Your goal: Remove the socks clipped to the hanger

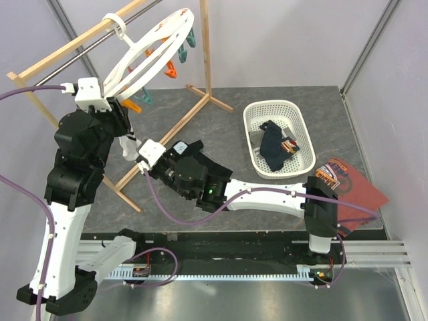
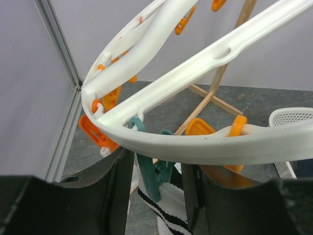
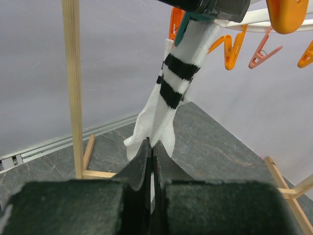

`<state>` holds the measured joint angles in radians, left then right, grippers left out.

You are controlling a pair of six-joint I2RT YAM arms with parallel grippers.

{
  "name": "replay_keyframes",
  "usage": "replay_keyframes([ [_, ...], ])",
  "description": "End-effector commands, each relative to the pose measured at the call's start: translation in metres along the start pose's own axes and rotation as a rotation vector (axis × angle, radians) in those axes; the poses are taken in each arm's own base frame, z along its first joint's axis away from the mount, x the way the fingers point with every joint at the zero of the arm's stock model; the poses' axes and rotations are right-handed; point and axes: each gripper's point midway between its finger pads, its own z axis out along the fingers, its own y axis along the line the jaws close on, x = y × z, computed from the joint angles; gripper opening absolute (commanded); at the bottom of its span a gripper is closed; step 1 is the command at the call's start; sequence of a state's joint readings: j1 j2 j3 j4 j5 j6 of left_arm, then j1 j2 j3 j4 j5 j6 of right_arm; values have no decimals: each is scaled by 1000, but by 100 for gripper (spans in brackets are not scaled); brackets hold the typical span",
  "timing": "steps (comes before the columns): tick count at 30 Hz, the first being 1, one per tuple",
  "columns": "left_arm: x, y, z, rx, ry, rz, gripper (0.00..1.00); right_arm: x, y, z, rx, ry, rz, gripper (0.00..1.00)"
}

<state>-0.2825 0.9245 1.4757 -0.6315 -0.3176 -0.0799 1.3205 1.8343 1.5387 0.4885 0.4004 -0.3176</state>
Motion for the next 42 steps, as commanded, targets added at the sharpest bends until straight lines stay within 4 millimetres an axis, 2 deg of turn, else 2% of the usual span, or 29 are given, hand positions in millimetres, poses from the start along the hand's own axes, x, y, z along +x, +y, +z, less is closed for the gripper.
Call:
replay_keyframes([
  [1, -14, 5, -3, -23, -31, 43, 49, -16, 5, 5, -3, -38, 32, 0],
  [6, -13, 4, 0, -24, -22, 52, 50, -14, 6, 5, -8, -36, 34, 0],
  [9, -15, 5, 0, -30, -27, 57, 47, -15, 6, 6, -8, -39, 35, 0],
  [12, -17, 4, 0, -25, -30, 56, 32, -14, 7, 5, -9, -38, 35, 0],
  [13, -17, 4, 1, -23, -28, 58, 23, -12, 8, 5, -11, -33, 33, 0],
  [15, -18, 3, 1, -22, -29, 56, 15, -12, 7, 5, -9, -34, 34, 0],
  [17, -18, 2, 1, -17, -28, 53, 3, -9, 7, 3, -7, -30, 35, 0],
  [24, -13, -3, 4, 7, -17, 40, 2, -8, 4, -1, 4, -25, 48, 0],
  [26, -13, -4, 4, 13, -16, 39, 2, -1, 3, -5, 7, -8, 67, 0],
  [27, -14, -5, 4, 16, -17, 38, 2, -4, 0, -9, 11, -11, 81, 0],
  [29, -14, -6, 3, 21, -19, 35, 2, 12, -4, -17, 24, 22, 99, 0],
  [30, -14, -7, 3, 25, -17, 35, 2, 7, -12, -22, 38, 15, 110, 0],
  [31, -14, -7, 2, 30, -21, 31, 2, 23, -14, -29, 47, 47, 107, 0],
  [32, -15, -9, 1, 40, -22, 24, 2, 29, -26, -32, 82, 61, 127, 0],
  [33, -14, -11, 1, 49, -21, 21, 2, 24, -38, -39, 103, 60, 141, 0],
  [34, -15, -12, -1, 57, -23, 18, 2, 36, -44, -46, 112, 91, 140, 0],
  [35, -15, -14, -2, 74, -24, 14, 2, 28, -66, -54, 156, 83, 157, 0],
  [36, -15, -16, -3, 85, -26, 10, 2, 33, -78, -61, 182, 106, 148, 0],
  [37, -16, -16, -4, 89, -28, 8, 2, 46, -89, -72, 208, 137, 136, 0],
  [38, -18, -18, -7, 102, -36, -2, 2, 35, -120, -83, 276, 121, 145, 0],
  [40, -18, -22, -10, 129, -36, -13, 5, 50, -145, -98, 306, 173, 132, 0],
  [41, -19, -24, -12, 142, -41, -19, 7, 54, -172, -104, 355, 191, 120, 0],
  [42, -20, -26, -13, 149, -42, -22, 8, 55, -190, -115, 388, 214, 93, 0],
])
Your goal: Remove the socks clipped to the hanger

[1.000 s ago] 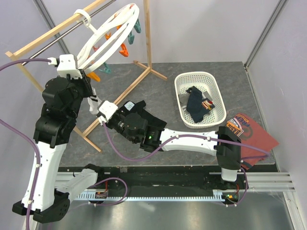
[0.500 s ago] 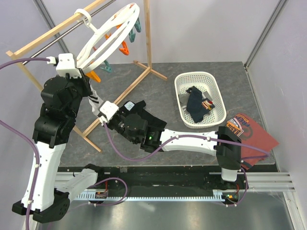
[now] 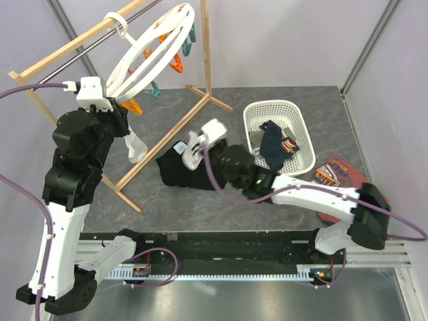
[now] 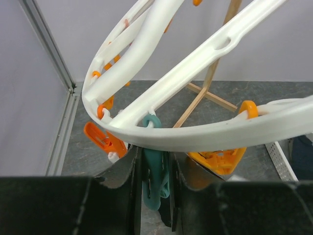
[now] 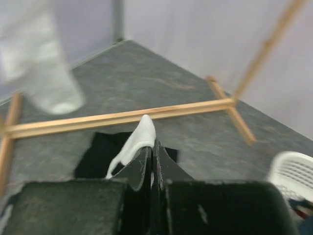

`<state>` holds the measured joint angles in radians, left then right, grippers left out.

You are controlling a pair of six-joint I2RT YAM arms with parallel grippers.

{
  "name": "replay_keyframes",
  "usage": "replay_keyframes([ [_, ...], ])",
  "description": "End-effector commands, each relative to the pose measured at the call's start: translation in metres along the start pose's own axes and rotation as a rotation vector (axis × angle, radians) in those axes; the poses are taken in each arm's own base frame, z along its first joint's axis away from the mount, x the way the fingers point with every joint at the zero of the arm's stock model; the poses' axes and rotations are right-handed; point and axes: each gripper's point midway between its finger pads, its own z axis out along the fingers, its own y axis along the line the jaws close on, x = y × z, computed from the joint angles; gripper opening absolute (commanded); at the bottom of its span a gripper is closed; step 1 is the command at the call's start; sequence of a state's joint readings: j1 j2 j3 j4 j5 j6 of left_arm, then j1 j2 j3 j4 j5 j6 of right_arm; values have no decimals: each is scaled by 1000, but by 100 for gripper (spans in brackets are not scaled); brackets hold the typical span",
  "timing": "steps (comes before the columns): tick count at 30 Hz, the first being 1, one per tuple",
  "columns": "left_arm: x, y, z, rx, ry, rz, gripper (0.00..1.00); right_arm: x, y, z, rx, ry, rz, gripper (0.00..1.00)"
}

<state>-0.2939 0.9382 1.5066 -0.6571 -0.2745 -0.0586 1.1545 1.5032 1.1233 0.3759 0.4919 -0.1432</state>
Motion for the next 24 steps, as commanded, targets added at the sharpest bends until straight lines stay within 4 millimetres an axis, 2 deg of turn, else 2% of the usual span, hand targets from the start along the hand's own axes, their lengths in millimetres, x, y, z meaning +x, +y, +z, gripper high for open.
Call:
replay_keyframes([
  [1, -18, -20, -12, 120, -57, -51, 11, -12, -97, -22, 203, 9, 18, 1],
  [2, -18, -23, -12, 134, -57, -54, 13, -14, -126, -27, 261, 11, 10, 1],
  [4, -19, -29, -16, 172, -64, -67, 18, -5, -156, -32, 321, 48, -27, 1],
  [5, -19, -31, -17, 183, -64, -71, 20, -3, -186, -37, 390, 56, -32, 2],
  [7, -19, -37, -21, 223, -72, -84, 26, 4, -212, -40, 429, 73, -28, 6],
  [8, -19, -39, -23, 234, -77, -87, 27, 12, -239, -43, 488, 93, -22, 9],
  [10, -20, -44, -26, 270, -89, -99, 31, 28, -260, -46, 526, 130, -15, 14],
  [11, -18, -46, -27, 277, -87, -100, 32, 43, -279, -48, 568, 165, 0, 15],
  [13, -22, -47, -32, 291, -105, -116, 34, 62, -293, -48, 590, 203, 25, 16],
  [14, -21, -52, -33, 317, -106, -122, 34, 79, -303, -45, 592, 233, 52, 19],
  [15, -21, -54, -35, 335, -109, -127, 35, 91, -307, -45, 599, 258, 65, 22],
  [16, -21, -60, -41, 370, -110, -144, 37, 97, -314, -43, 612, 274, 76, 31],
  [17, -19, -62, -41, 382, -110, -152, 38, 115, -324, -43, 640, 321, 87, 34],
  [18, -19, -64, -42, 396, -114, -158, 39, 116, -328, -42, 654, 347, 106, 42],
  [20, -18, -69, -44, 423, -117, -167, 41, 123, -331, -45, 673, 412, 113, 50],
  [23, -17, -72, -44, 438, -117, -174, 43, 98, -321, -41, 619, 373, 174, 60],
  [24, -17, -73, -44, 446, -117, -175, 43, 91, -314, -38, 583, 349, 200, 68],
])
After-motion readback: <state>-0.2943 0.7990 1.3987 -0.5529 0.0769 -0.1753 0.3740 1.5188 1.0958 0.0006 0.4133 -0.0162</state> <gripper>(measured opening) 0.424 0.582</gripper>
